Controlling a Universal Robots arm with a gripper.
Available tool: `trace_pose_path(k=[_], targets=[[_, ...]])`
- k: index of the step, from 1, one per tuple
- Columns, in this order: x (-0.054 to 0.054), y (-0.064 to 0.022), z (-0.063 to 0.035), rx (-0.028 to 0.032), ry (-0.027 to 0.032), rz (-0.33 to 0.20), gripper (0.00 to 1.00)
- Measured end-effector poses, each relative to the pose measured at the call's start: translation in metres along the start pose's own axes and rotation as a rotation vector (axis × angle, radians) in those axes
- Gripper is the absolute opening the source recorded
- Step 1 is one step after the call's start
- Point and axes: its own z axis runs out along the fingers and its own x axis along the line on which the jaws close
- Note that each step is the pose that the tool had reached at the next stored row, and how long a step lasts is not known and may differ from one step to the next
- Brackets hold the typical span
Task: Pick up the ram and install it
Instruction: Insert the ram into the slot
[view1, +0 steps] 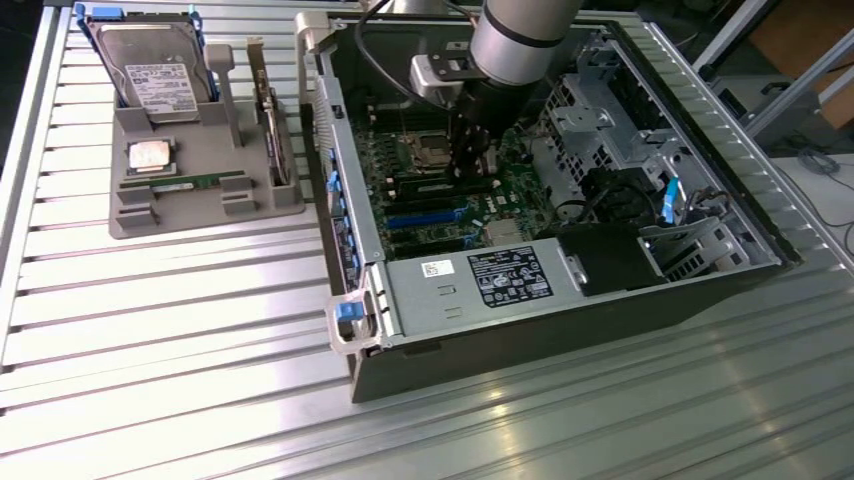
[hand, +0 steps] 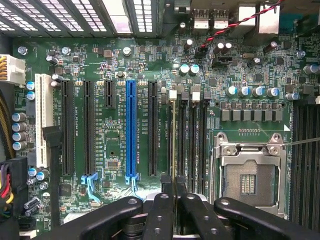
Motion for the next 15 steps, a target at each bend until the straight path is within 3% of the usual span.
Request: trace_pose_path(k=[5,7,8,10,11,12,13,15], targets=[[0.0,0.0,0.0001,0.0001,-0.0002,0.0,0.13],[0.0,0.0,0.0001,0.0001,-0.0002,0.0,0.25],[0.0,0.0,-0.0001,0.0001,0.0006,0.0,0.25],[0.0,0.0003,-0.009,0.0001,0.0036,0.001,0.25],[-0.002,0.0003,-0.0101,0.0001,0.0038,0.001,0.24],[-0.002,0.0001,-0.0103,0.0001,0.0038,0.001,0.11],[-0.002,-0.0019,-0.0105,-0.0004,0.004,0.001,0.1],[-0.002,-0.0237,-0.011,-0.0157,0.0036,0.001,0.1]])
